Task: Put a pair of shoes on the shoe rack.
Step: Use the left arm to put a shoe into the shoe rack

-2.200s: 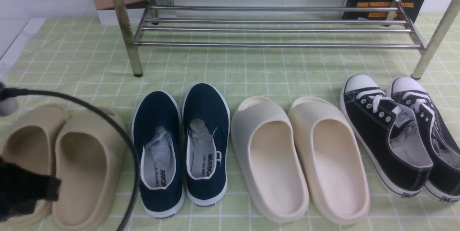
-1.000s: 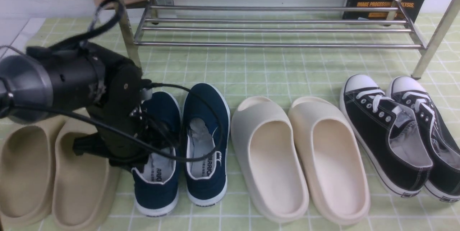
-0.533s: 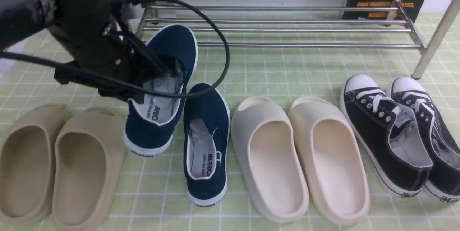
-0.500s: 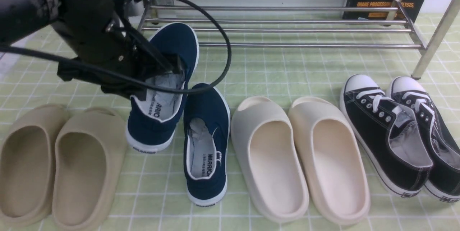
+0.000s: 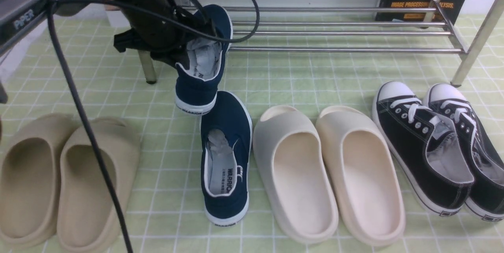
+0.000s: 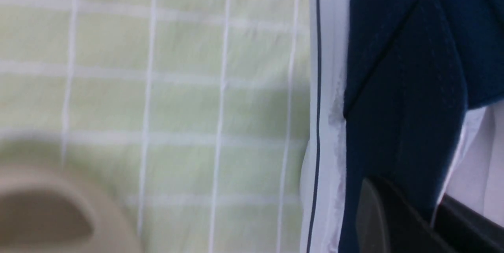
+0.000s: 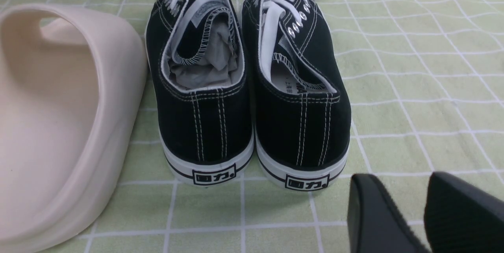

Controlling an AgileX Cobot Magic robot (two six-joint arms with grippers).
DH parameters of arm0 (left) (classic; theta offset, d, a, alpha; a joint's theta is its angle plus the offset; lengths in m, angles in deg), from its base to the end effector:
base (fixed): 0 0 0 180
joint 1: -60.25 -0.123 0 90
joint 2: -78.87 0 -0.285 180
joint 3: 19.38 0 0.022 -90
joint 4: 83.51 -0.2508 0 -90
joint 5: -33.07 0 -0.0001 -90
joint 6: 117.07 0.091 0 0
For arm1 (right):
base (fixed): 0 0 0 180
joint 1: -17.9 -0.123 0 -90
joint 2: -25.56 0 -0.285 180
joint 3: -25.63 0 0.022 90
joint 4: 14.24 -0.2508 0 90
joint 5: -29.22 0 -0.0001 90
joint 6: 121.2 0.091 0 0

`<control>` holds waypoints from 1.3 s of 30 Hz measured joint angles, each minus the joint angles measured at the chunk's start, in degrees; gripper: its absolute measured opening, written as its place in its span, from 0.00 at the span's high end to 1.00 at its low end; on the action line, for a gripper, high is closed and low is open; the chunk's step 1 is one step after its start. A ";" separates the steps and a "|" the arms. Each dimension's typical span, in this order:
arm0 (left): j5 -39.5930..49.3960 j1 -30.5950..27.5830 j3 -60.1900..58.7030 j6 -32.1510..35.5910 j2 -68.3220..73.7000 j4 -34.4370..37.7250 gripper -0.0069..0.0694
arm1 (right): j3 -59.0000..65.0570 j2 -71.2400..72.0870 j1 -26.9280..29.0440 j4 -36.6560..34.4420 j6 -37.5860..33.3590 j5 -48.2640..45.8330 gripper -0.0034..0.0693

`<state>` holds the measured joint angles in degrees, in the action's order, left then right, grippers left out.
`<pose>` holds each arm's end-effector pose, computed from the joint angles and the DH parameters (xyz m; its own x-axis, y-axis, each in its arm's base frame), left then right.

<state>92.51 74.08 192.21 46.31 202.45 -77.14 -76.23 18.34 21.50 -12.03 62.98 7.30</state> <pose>0.4373 -0.1166 0.2942 -0.8968 -0.1276 -0.4235 -0.0237 0.9700 -0.2421 0.0521 -0.0046 0.1739 -0.2932 0.0557 -0.9544 0.0875 0.9957 0.0312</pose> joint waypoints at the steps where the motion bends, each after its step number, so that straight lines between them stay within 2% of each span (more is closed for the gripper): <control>1: 0.14 -0.18 1.78 0.49 1.37 0.29 0.89 | 0.00 0.00 0.00 0.00 0.00 0.00 0.62; 10: 0.11 -0.39 12.79 1.08 9.54 0.23 0.89 | 0.00 0.00 0.00 0.00 0.00 0.00 0.62; 22: -8.57 -0.45 13.41 1.08 11.13 0.03 0.89 | 0.00 0.00 0.00 0.00 0.00 0.00 0.62; 35: -12.26 -0.45 13.52 -0.02 13.19 -1.34 0.89 | 0.00 0.00 0.00 0.00 0.00 0.00 0.62; 39: -12.48 -0.66 13.52 -0.02 13.45 -2.35 0.85 | 0.00 0.00 0.00 0.00 0.00 0.00 0.62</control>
<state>80.03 73.42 205.73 46.29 215.90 -79.49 -76.23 18.34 21.50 -12.03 62.98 7.30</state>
